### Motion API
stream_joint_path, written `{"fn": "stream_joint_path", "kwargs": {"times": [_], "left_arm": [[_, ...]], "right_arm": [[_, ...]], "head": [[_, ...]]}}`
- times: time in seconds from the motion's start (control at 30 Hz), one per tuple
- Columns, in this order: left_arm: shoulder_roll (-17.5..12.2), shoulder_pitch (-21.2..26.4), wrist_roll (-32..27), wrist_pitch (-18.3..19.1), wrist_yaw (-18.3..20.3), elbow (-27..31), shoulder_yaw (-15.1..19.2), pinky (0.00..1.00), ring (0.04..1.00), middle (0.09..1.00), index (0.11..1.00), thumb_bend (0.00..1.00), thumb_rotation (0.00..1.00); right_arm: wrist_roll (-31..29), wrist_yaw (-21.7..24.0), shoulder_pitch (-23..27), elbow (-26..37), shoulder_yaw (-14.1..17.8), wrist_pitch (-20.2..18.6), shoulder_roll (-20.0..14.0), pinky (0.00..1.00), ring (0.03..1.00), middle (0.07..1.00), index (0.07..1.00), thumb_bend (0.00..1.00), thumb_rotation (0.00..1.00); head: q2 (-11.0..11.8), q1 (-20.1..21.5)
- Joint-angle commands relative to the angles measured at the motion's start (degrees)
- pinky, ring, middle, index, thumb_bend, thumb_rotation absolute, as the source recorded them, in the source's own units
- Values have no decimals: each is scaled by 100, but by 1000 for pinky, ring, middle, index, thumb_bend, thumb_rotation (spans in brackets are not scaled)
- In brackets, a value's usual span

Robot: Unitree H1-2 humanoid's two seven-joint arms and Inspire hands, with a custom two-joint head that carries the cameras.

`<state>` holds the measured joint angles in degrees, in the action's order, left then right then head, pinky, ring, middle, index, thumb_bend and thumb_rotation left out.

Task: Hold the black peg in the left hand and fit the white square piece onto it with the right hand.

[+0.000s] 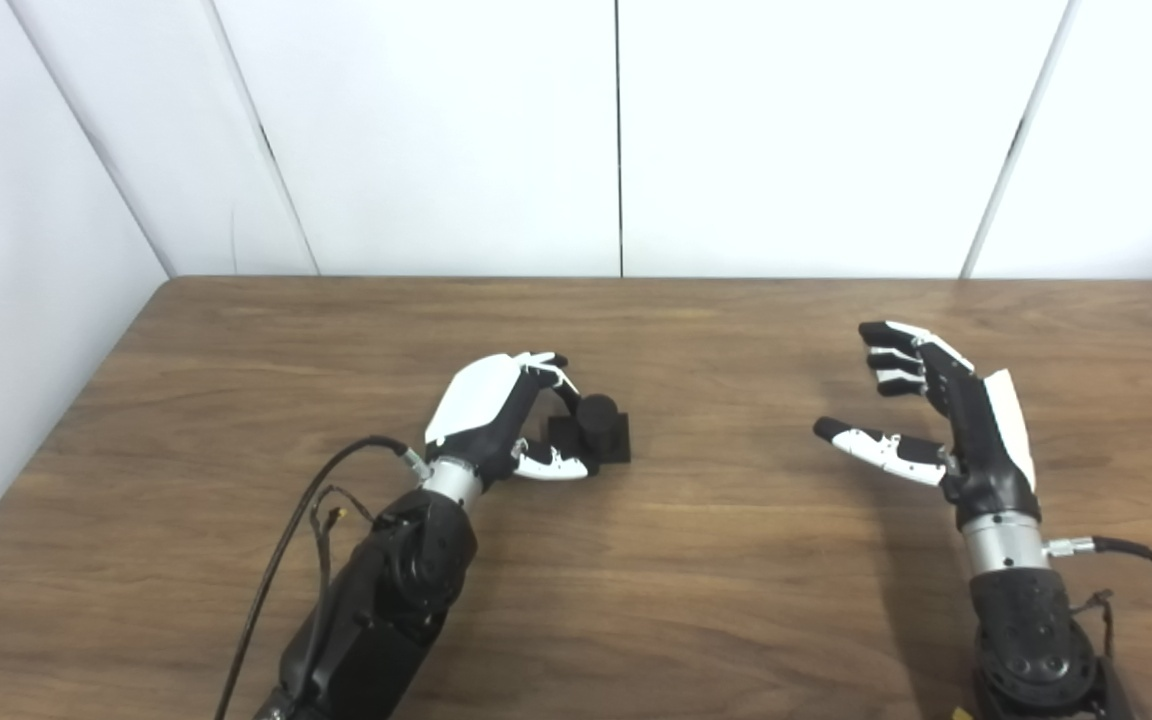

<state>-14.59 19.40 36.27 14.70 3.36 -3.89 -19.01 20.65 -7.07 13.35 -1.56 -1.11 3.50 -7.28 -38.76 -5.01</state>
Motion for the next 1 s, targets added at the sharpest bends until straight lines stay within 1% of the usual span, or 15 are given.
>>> {"fn": "stream_joint_path", "kwargs": {"times": [0.0,0.1,0.13,0.5,0.67,0.83,0.97], "left_arm": [[23,-9,-30,-39,203,193,-69,953,933,887,487,509,99],[54,-53,-70,-7,319,334,-79,966,945,890,487,509,99],[67,-65,-60,-15,342,367,-84,955,942,889,487,509,99],[152,-204,-29,-115,486,610,-167,966,948,894,487,509,99],[202,-269,-2,-135,518,684,-219,963,945,891,486,509,98],[225,-306,24,-183,521,673,-295,952,945,889,487,508,99],[133,-258,219,-369,460,487,-433,941,942,891,490,510,98]], "right_arm": [[23,-60,231,218,-4,99,4,635,739,778,740,678,150],[56,-64,236,228,-13,61,8,639,738,779,742,677,156],[58,-63,237,233,-19,50,10,636,738,779,743,677,153],[53,-73,248,256,-28,28,24,626,735,777,741,680,135],[91,-73,239,286,-36,-6,26,623,734,776,742,681,143],[107,-83,241,269,-41,14,25,628,735,775,742,679,151],[75,-70,229,281,-32,5,50,630,737,776,743,681,141]], "head": [[-10,20],[-10,39],[-3,67],[-15,153],[-25,171],[-23,188],[-32,222]]}}
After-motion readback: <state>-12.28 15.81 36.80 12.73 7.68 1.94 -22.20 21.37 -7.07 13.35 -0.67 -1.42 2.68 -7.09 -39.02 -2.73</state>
